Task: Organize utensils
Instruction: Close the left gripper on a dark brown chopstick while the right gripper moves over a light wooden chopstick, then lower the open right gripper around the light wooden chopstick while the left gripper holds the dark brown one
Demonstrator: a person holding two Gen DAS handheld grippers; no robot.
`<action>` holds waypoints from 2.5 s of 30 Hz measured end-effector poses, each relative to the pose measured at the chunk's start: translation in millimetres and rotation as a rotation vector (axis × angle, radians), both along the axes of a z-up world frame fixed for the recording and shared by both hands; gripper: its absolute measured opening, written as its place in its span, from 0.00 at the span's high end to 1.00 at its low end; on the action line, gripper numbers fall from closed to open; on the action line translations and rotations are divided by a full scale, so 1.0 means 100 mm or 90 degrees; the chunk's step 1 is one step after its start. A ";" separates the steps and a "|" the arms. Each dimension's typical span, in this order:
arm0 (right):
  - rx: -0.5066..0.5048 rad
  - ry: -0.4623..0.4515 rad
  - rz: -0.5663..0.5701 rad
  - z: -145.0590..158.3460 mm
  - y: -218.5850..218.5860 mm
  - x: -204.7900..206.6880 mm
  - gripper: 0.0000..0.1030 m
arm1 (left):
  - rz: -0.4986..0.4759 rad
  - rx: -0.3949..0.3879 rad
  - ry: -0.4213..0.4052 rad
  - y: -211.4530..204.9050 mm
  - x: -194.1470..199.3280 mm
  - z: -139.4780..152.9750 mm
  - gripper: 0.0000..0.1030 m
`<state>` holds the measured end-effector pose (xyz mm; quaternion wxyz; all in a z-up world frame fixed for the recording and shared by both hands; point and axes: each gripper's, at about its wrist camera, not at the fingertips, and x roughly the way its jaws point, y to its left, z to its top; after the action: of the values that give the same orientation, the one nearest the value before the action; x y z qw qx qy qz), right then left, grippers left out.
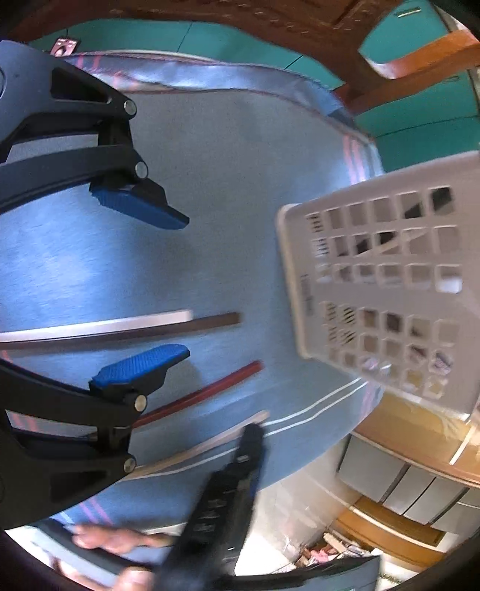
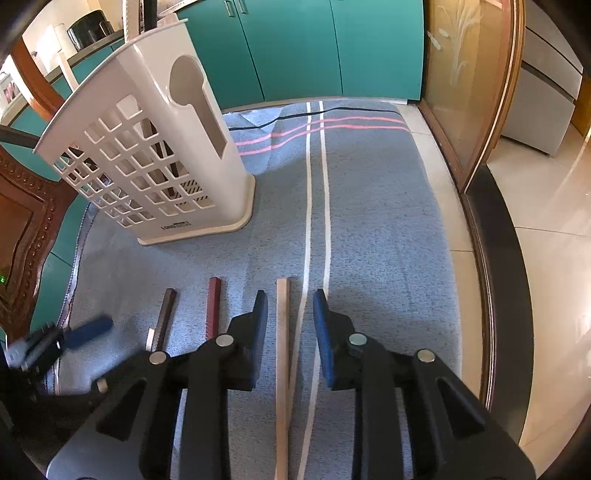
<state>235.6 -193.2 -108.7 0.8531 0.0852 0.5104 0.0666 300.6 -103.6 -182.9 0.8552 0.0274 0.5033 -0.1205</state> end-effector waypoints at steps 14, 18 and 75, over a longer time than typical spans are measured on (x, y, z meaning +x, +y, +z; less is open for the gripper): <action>-0.057 0.009 0.038 -0.05 0.02 -0.04 0.75 | 0.001 0.045 0.022 -0.49 0.23 -0.13 0.78; -0.056 0.008 0.045 -0.04 0.04 -0.05 0.75 | 0.010 0.039 0.027 -0.44 0.23 -0.13 0.82; -0.114 -0.011 0.090 -0.12 0.40 -0.13 0.69 | 0.022 0.081 0.002 -0.30 0.15 -0.11 0.71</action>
<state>222.2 -153.6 -120.6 0.8546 -0.0279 0.5120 0.0816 315.1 -133.3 -193.5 0.8528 0.0726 0.5119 -0.0736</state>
